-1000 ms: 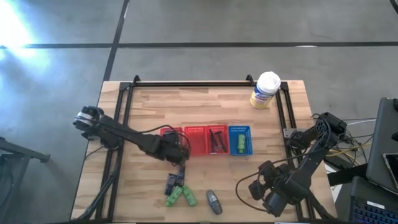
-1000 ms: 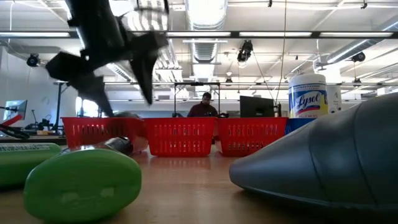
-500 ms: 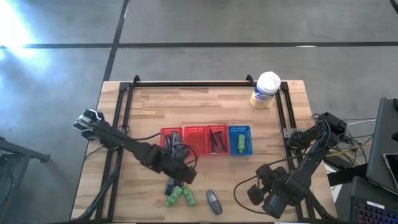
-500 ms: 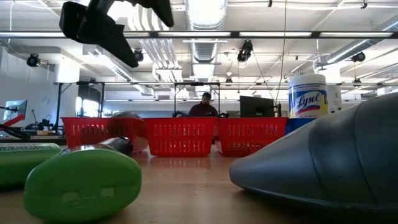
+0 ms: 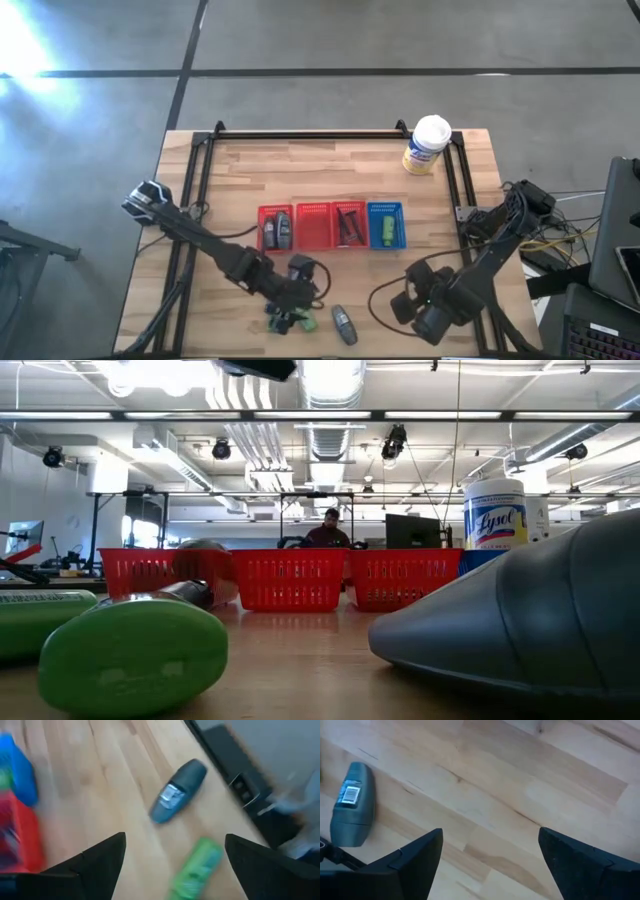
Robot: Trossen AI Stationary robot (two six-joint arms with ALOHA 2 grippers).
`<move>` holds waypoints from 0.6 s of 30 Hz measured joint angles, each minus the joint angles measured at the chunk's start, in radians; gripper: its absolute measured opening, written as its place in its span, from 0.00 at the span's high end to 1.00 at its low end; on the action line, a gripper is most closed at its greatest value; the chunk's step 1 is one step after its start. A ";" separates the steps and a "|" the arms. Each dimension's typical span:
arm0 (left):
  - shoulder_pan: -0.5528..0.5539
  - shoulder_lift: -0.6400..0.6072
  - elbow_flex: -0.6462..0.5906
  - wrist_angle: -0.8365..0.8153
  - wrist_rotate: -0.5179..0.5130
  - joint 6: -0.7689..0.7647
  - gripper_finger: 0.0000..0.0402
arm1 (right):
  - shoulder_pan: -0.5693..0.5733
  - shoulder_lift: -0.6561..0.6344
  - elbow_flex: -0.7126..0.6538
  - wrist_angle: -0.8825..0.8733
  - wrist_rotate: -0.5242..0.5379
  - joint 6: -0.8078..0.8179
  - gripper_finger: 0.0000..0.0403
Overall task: Pick & Place Travel size toiletries
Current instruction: Put the gray deodorant into the left red bin
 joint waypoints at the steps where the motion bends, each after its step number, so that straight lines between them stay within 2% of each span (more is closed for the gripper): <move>1: 0.004 0.010 0.002 0.008 0.000 0.069 0.14 | -0.005 0.000 0.000 0.000 -0.016 0.004 0.21; 4: 0.019 0.056 0.010 0.050 0.030 0.276 0.15 | -0.016 0.000 0.000 0.007 -0.049 0.022 0.22; 7: 0.038 0.121 0.028 0.113 0.103 0.408 0.16 | -0.017 0.000 0.000 0.007 -0.058 0.054 0.23; 12: 0.067 0.225 0.092 0.148 0.206 0.449 0.19 | -0.011 -0.002 0.000 -0.016 -0.079 0.155 0.23; 18: 0.069 0.355 0.223 0.155 0.239 0.517 0.22 | 0.012 -0.002 -0.001 -0.038 -0.079 0.227 0.18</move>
